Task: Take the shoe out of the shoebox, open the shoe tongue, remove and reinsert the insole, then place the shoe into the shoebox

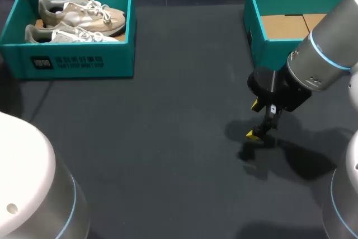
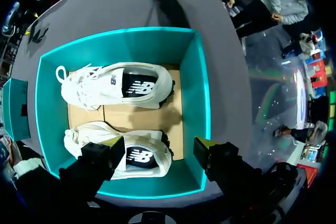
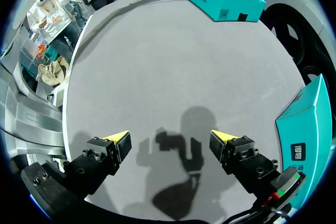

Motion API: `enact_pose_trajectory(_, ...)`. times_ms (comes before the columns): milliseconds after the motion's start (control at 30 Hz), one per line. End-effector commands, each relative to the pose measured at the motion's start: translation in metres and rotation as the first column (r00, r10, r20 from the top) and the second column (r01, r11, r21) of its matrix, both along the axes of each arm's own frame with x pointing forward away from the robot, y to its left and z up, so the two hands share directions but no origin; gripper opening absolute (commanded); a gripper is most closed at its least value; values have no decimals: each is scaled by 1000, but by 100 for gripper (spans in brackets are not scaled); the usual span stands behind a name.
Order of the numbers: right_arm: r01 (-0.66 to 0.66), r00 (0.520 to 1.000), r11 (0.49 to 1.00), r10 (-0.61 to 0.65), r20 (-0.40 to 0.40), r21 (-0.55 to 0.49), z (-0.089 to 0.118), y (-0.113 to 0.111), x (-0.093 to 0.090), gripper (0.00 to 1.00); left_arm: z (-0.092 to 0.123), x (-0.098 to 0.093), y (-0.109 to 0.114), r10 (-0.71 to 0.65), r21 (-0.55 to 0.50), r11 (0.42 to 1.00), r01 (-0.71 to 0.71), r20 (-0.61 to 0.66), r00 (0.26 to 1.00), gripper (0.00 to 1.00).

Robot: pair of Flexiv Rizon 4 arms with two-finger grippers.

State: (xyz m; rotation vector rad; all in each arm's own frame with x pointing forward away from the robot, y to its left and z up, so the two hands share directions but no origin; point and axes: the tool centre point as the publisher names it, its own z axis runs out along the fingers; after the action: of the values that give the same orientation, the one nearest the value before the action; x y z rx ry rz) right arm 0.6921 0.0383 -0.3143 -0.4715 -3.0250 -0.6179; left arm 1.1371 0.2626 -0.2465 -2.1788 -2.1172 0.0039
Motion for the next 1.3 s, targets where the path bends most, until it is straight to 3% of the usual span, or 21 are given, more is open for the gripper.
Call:
enact_pose_trajectory(33, 1, 1000, 1000, -1, 3, -1, -1, 0, -2, 100, 9, -61, 2, -6, 6, 1000, 5, 87, 996, 87)
enact_pose_trajectory(200, 1, 1000, 1000, -1, 3, -1, -1, 0, -2, 100, 13, -82, 3, -4, 3, 1000, 4, 90, 996, 95)
enact_pose_trajectory(767, 1, 1000, 1000, -1, 3, -1, -1, 0, -2, 100, 1, -131, -6, -12, -1, 1000, 12, 92, 996, 93)
enact_pose_trajectory(1300, 1, 1000, 1000, -1, 3, -1, -1, 0, -2, 100, -16, -104, 4, 20, 12, 1000, -21, 106, 994, 94)
